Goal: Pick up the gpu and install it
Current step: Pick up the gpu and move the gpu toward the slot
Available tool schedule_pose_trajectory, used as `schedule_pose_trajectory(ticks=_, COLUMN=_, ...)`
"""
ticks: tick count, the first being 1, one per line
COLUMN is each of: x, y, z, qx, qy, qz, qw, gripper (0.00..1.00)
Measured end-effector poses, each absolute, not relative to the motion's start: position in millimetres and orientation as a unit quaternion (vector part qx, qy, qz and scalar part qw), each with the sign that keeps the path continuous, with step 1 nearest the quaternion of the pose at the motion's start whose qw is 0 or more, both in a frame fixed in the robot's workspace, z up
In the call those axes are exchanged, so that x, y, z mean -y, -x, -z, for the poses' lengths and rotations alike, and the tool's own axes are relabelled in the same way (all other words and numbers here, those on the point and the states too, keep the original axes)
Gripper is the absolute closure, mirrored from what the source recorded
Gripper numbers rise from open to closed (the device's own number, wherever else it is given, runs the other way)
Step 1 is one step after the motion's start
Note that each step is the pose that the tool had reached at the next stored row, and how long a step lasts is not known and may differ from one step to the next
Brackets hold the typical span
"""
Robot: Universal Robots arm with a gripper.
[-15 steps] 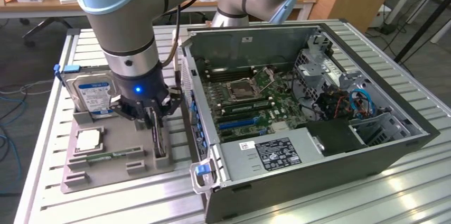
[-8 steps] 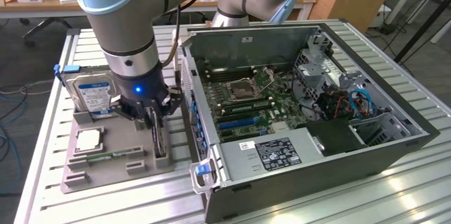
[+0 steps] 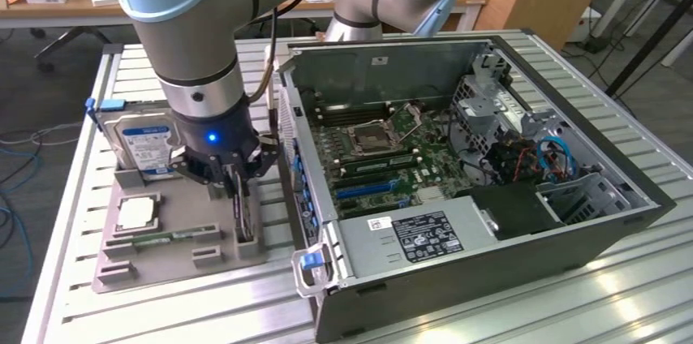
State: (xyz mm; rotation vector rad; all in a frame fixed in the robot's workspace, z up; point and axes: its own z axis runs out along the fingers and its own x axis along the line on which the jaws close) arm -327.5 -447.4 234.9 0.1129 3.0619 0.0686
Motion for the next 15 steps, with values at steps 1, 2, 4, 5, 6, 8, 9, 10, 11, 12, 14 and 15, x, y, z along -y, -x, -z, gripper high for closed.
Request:
schedule_pose_trajectory(ticks=1, x=447.3, y=327.5, z=-234.9, qx=-0.998, qy=-0.037, qz=-0.022, qw=0.038, gripper=0.74)
schedule_pose_trajectory(ticks=2, x=447.4, y=327.5, z=-234.9, qx=-0.998, qy=-0.037, qz=-0.022, qw=0.038, gripper=0.74)
schedule_pose_trajectory(ticks=4, x=447.4, y=327.5, z=-234.9, qx=-0.998, qy=-0.037, qz=-0.022, qw=0.038, gripper=0.74)
schedule_pose_trajectory(ticks=5, x=447.4, y=327.5, z=-234.9, qx=-0.998, qy=-0.037, qz=-0.022, qw=0.038, gripper=0.74)
schedule_pose_trajectory(ticks=6, x=447.4, y=327.5, z=-234.8, qx=-0.998, qy=-0.037, qz=-0.022, qw=0.038, gripper=0.74)
schedule_pose_trajectory(ticks=8, x=447.4, y=327.5, z=-234.8, qx=-0.998, qy=-0.039, qz=-0.022, qw=0.038, gripper=0.74)
schedule_pose_trajectory(ticks=9, x=447.4, y=327.5, z=-234.7, qx=-0.998, qy=-0.039, qz=-0.022, qw=0.038, gripper=0.74)
schedule_pose_trajectory(ticks=10, x=447.4, y=327.5, z=-234.7, qx=-0.998, qy=-0.039, qz=-0.022, qw=0.038, gripper=0.74)
schedule_pose_trajectory(ticks=11, x=447.4, y=327.5, z=-234.7, qx=-0.998, qy=-0.039, qz=-0.022, qw=0.038, gripper=0.74)
schedule_pose_trajectory(ticks=12, x=447.4, y=327.5, z=-234.7, qx=-0.998, qy=-0.039, qz=-0.022, qw=0.038, gripper=0.74)
schedule_pose_trajectory(ticks=14, x=447.4, y=327.5, z=-234.7, qx=-0.998, qy=-0.039, qz=-0.022, qw=0.038, gripper=0.74)
schedule_pose_trajectory(ticks=15, x=447.4, y=327.5, z=-234.7, qx=-0.998, qy=-0.039, qz=-0.022, qw=0.038, gripper=0.74)
